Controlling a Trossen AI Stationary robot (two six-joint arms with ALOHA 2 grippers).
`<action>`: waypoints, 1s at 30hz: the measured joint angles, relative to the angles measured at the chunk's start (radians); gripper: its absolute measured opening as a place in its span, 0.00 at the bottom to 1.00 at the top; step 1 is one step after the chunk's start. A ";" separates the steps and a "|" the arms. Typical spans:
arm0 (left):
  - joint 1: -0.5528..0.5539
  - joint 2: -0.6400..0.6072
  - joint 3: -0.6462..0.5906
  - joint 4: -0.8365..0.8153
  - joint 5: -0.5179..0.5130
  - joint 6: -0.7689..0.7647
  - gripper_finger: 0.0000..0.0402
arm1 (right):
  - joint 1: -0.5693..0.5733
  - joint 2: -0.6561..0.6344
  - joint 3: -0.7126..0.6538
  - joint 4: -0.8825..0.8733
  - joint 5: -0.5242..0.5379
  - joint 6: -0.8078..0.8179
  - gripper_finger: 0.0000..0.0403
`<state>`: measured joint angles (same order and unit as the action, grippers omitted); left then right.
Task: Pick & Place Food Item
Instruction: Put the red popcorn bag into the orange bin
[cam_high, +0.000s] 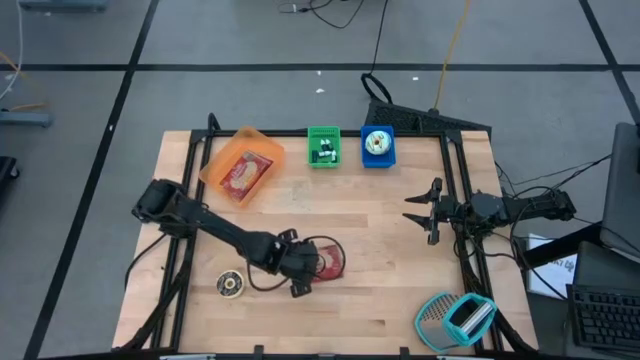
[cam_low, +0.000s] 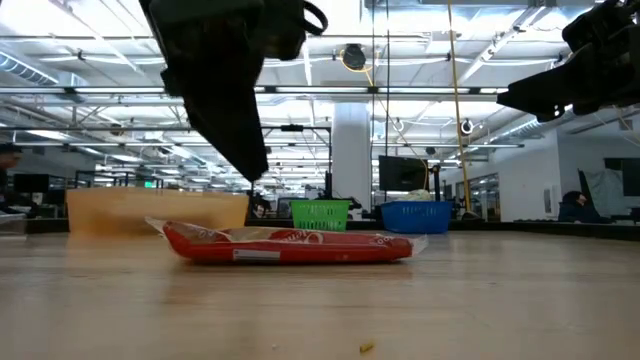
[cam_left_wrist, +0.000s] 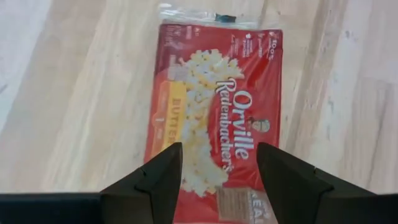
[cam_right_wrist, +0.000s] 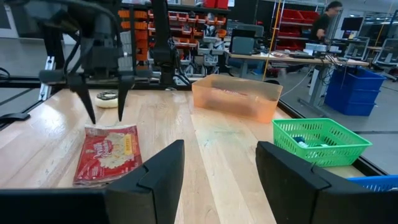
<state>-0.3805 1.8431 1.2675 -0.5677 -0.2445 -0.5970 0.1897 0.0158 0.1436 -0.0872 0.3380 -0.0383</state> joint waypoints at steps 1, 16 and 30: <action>0.000 -0.011 0.000 -0.011 0.000 0.000 0.52 | 0.000 0.000 0.000 0.000 0.000 0.000 0.46; -0.063 0.041 -0.029 -0.050 0.084 -0.084 0.52 | 0.000 0.000 0.000 0.000 0.000 0.000 0.46; -0.058 0.095 -0.029 -0.026 0.122 -0.091 0.52 | 0.000 0.000 0.000 0.000 0.000 0.000 0.46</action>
<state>-0.4388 1.9381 1.2385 -0.5938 -0.1225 -0.6876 0.1897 0.0161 0.1436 -0.0870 0.3382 -0.0383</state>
